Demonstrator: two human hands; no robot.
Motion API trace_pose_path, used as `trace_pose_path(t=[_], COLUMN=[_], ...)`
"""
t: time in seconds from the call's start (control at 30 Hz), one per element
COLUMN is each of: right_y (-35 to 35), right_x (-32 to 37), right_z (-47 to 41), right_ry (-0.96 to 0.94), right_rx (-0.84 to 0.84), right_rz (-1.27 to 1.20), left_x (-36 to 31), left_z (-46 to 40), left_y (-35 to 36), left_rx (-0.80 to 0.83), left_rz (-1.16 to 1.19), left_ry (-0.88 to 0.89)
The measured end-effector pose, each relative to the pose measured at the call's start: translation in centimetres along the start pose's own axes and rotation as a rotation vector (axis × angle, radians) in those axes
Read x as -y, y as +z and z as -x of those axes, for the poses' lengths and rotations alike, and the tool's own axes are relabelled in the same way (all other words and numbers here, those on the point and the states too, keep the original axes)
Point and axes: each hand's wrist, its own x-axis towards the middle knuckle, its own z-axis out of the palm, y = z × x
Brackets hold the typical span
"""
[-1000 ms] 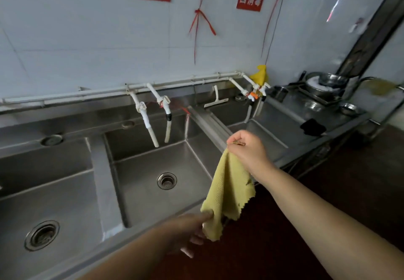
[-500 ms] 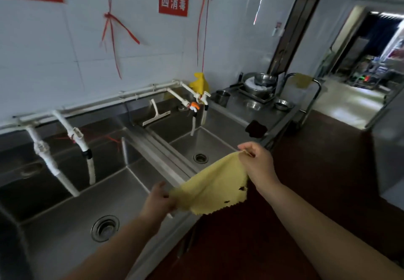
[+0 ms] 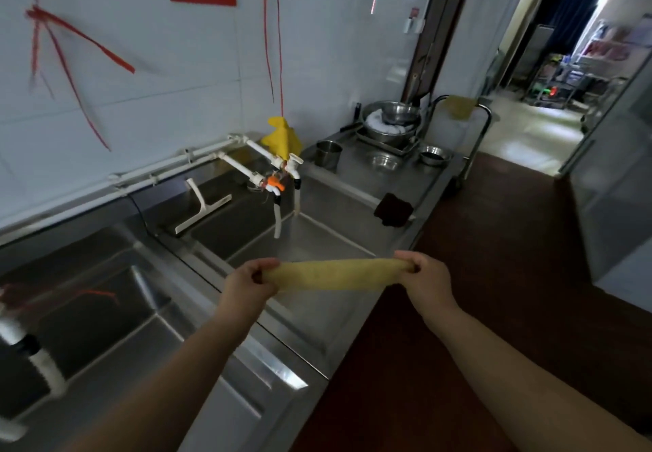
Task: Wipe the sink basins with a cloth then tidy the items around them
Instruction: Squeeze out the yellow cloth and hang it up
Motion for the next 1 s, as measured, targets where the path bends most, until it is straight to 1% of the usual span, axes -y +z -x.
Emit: trace_pose_path(t=[0.2, 0.27, 0.3, 0.33, 0.4, 0.47, 0.5, 0.6, 0.67, 0.73, 0.8, 0.93, 1.0], right_y=[-2.0, -2.9, -3.3, -3.8, -5.2, -6.6, -7.2, -8.5, -9.2, -9.8, -10.4, -11.7, -12.0], right_x=[-2.5, -3.3, -3.7, -3.8, -3.9, -3.8, -3.7, -3.6, -3.8, -4.2, -4.5, -5.3, -5.6], right_z=[-6.6, -9.3, -10.8, -12.2, -15.0, -18.0, -19.4, -23.7, -26.5, -28.9, -31.2, -35.2, -37.1], right_ry=[-0.096, -0.136, -0.132, -0.107, -0.069, -0.114, -0.147, -0.259, -0.356, -0.433, -0.477, -0.490, -0.477], right_rx=[-0.010, -0.005, 0.022, 0.069, 0.187, 0.269, 0.295, 0.356, 0.409, 0.445, 0.451, 0.428, 0.414], right_rz=[0.209, 0.243, 0.211, 0.140, 0.001, -0.044, -0.041, 0.049, 0.160, 0.259, 0.307, 0.272, 0.223], left_x=[-1.5, -2.3, -2.7, -3.1, -4.0, -4.8, -5.0, -5.7, -6.7, -7.9, -8.7, -9.4, -10.0], left_z=[-5.5, -7.3, -8.3, -9.2, -11.0, -12.6, -13.5, -15.9, -17.3, -18.3, -19.3, -21.7, -22.7], left_y=[4.1, 5.9, 6.9, 7.9, 10.1, 12.6, 14.0, 19.2, 23.3, 27.2, 30.3, 33.7, 34.6], left_rx=[-0.096, -0.109, -0.102, -0.090, -0.052, -0.032, -0.028, 0.043, 0.108, 0.158, 0.186, 0.183, 0.211], left_rz=[-0.396, -0.457, -0.475, -0.461, -0.339, -0.248, -0.270, -0.493, -0.575, -0.537, -0.505, -0.482, -0.337], left_ry=[0.144, 0.172, 0.168, 0.143, 0.032, -0.043, -0.054, -0.018, 0.041, 0.093, 0.129, 0.189, 0.163])
